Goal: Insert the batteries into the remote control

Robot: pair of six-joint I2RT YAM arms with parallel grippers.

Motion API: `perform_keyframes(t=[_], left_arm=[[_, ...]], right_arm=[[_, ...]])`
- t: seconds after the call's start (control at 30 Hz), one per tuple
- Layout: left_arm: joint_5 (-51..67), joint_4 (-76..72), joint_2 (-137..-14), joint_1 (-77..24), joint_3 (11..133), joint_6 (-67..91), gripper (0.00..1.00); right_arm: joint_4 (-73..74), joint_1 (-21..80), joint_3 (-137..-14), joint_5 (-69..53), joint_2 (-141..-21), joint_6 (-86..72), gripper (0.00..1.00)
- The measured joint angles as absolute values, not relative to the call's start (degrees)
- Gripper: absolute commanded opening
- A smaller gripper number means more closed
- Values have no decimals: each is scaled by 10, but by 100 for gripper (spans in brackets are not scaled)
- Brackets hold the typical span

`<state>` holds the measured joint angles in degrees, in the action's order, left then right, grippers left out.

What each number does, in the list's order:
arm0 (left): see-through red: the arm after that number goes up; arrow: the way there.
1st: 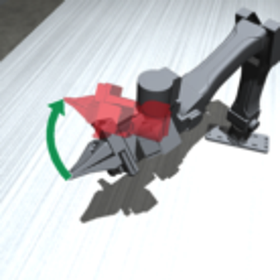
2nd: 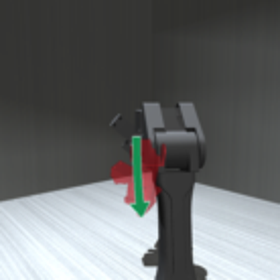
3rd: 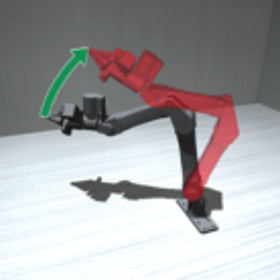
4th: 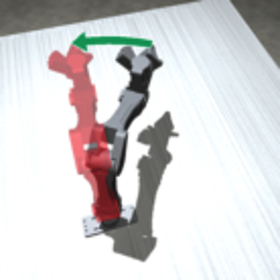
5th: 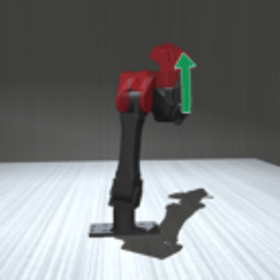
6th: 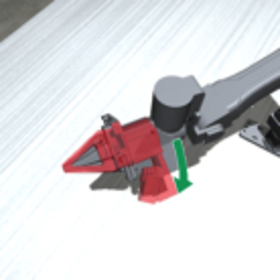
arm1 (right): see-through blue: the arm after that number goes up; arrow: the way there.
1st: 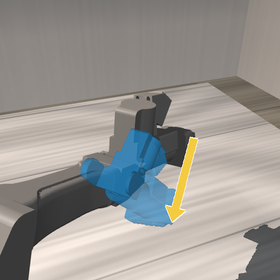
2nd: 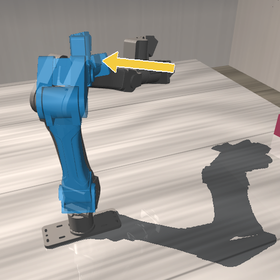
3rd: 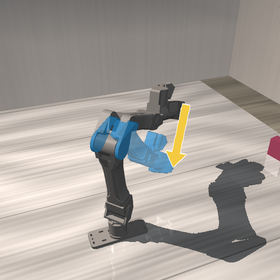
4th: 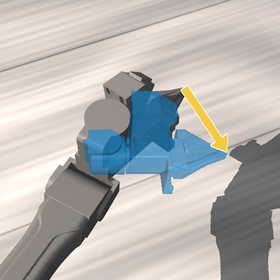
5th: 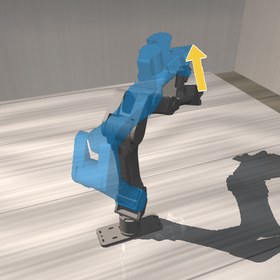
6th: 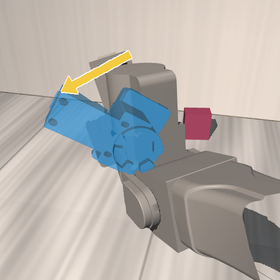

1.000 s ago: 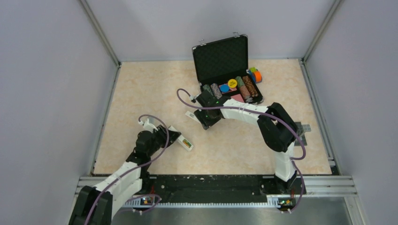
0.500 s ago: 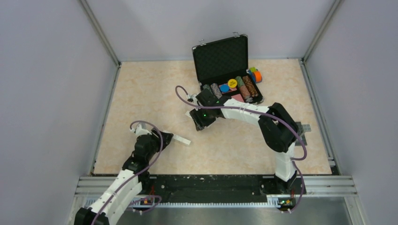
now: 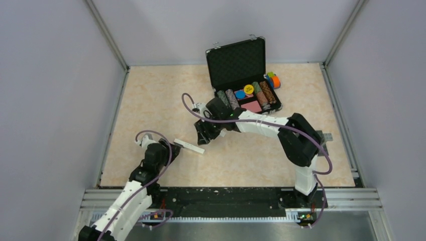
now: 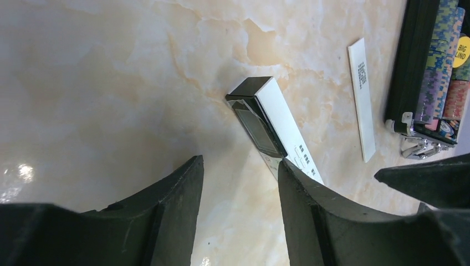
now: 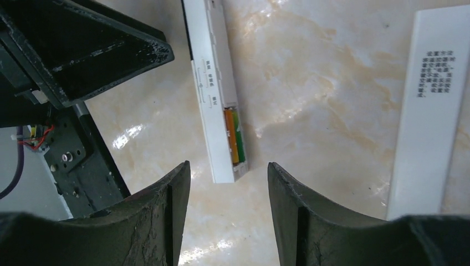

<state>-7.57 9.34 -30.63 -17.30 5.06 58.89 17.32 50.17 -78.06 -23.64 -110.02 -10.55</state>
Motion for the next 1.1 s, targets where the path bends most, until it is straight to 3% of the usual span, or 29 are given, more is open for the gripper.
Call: perform_keyframes(t=[0.2,0.43,0.8,1.1], left_arm=[[-117,193,-287,-173,99,598,56],[-247,354,-258,-173,278,585,56],[-390,453,-185,-173,424,535,57],[-401,476,-175,-173,444,508,58]], right_arm=[[166,541,-781,-213,-1107,-91,52],[163,580,-781,-148,-1129,-60,49],[162,613,-789,-47,-1161,-15,41],[175,652,-806,30,-1172,21,19]])
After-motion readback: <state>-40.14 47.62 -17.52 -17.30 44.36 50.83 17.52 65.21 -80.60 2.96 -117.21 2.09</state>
